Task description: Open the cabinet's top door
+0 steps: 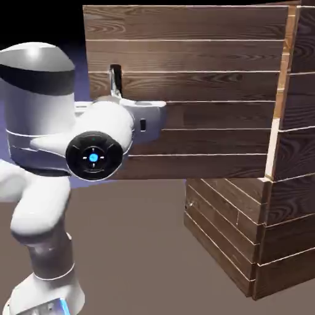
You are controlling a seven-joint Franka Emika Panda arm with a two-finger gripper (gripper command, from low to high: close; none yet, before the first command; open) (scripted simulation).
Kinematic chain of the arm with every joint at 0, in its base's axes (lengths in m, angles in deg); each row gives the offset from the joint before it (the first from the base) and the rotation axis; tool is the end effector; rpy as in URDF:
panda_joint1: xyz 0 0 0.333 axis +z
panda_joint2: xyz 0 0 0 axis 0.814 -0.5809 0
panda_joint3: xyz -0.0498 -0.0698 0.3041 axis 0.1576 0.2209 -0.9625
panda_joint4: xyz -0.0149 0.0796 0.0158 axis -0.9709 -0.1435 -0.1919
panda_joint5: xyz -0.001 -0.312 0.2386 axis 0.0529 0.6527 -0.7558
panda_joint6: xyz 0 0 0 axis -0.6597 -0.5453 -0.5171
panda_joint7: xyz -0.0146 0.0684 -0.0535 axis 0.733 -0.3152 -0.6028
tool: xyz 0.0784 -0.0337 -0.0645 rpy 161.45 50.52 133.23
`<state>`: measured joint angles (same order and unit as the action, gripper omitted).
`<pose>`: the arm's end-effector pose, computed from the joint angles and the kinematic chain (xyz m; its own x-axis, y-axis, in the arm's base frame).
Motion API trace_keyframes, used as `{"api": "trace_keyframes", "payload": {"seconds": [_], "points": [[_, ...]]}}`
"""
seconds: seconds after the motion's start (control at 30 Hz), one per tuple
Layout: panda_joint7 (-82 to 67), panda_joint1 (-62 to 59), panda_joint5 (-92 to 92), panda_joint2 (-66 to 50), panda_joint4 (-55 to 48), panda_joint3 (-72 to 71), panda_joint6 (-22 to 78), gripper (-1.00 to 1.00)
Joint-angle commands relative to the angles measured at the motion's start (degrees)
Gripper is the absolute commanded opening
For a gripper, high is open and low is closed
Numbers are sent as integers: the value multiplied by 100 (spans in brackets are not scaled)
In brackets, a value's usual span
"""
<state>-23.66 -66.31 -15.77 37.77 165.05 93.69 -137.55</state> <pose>0.1358 -0.2395 0.5972 0.6752 -0.2089 0.7074 0.6760 -0.2086 -0.7068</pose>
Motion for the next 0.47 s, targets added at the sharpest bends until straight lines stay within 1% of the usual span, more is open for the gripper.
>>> {"api": "trace_keyframes", "payload": {"seconds": [0.0, 0.27, 0.33, 0.43], "points": [[-38, 208, 79, -125, -194, 187, 151, -100], [-241, 1867, 517, -816, -1611, 1571, 1223, -100], [-502, 1887, 460, -1231, -1857, 1735, 1602, -100], [-930, 1563, 300, -1854, -2007, 1730, 2069, -100]]}}
